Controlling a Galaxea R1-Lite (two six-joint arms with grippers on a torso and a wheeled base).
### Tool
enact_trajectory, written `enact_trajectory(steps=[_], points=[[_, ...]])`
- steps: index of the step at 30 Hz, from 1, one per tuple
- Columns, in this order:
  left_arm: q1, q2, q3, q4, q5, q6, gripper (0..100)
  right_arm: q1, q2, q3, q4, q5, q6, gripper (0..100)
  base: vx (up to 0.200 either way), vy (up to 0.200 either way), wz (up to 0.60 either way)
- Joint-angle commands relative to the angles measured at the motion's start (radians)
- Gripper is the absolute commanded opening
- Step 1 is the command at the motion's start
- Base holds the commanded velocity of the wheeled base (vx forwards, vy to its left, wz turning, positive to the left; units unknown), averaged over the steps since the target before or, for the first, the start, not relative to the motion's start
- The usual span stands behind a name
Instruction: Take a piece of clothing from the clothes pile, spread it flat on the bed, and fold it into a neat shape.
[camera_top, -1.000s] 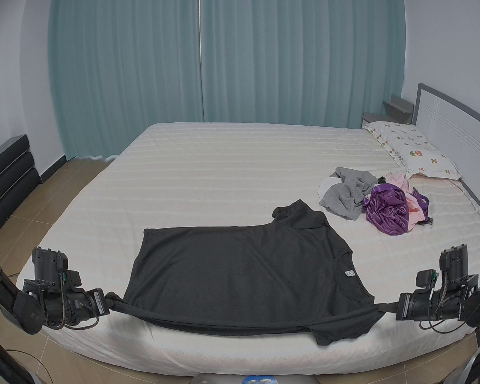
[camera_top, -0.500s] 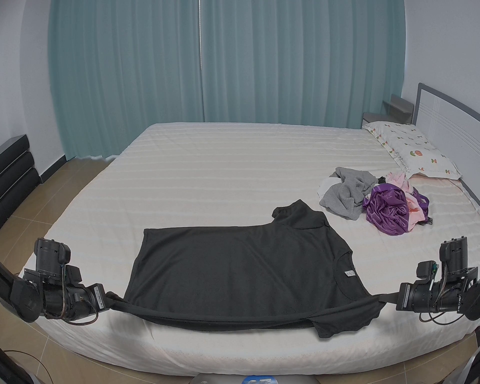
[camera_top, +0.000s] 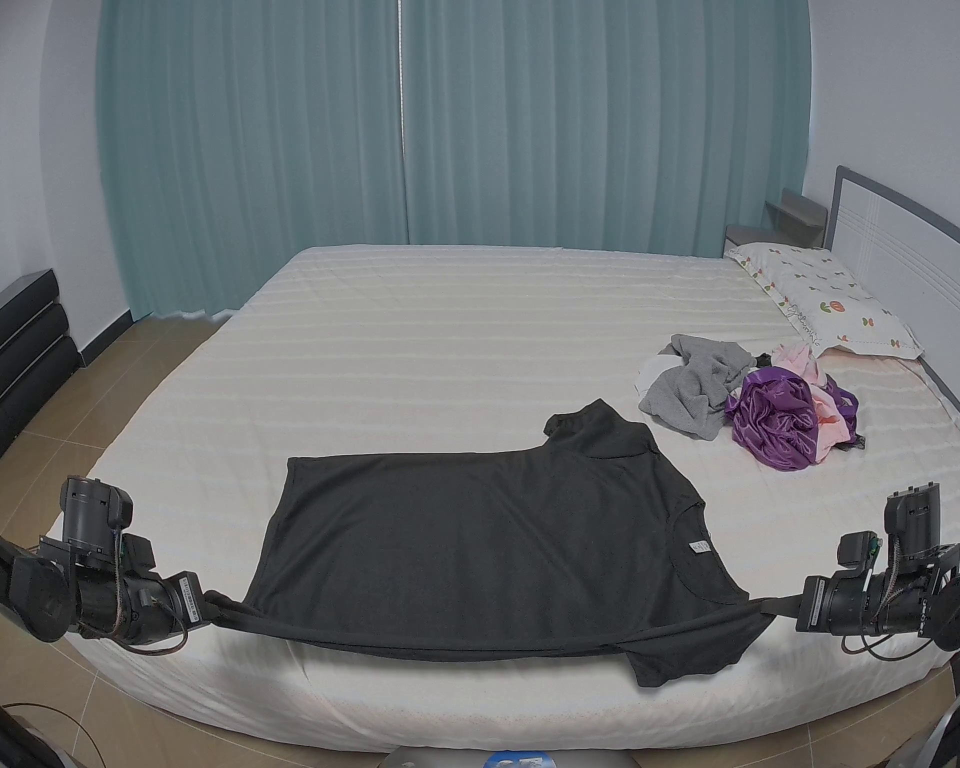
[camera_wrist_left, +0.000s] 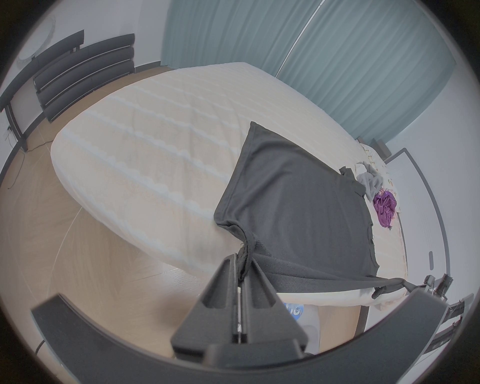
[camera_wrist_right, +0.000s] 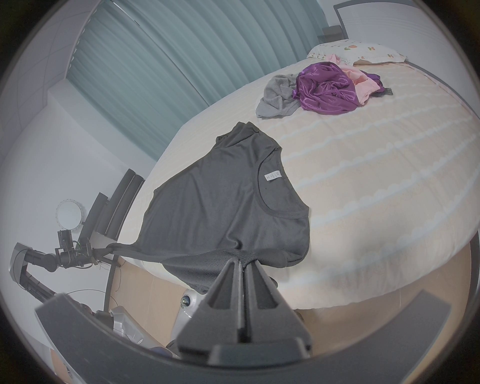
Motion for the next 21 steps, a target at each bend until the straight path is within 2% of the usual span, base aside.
enact_trajectory(steps=[1,6,10,18,21], points=[[-0.001,0.029,-0.041,0.0,-0.006,-0.007,0,-0.005,0.029,-0.027,0.001,0.001,0.003,0,0.0,0.0,0.0],[-0.005,0.082,-0.099,-0.002,-0.014,-0.031,0,-0.008,0.108,-0.081,-0.002,0.004,0.038,0,0.0,0.0,0.0],[-0.007,0.122,-0.152,0.001,-0.014,-0.062,0,-0.01,0.163,-0.127,-0.002,0.005,0.043,0,0.0,0.0,0.0],[-0.01,0.201,-0.194,0.0,-0.016,-0.067,0,-0.01,0.249,-0.19,-0.002,0.007,0.046,0,0.0,0.0,0.0],[-0.022,0.247,-0.232,-0.006,-0.016,-0.102,0,-0.01,0.284,-0.225,-0.002,0.007,0.071,0,0.0,0.0,0.0]])
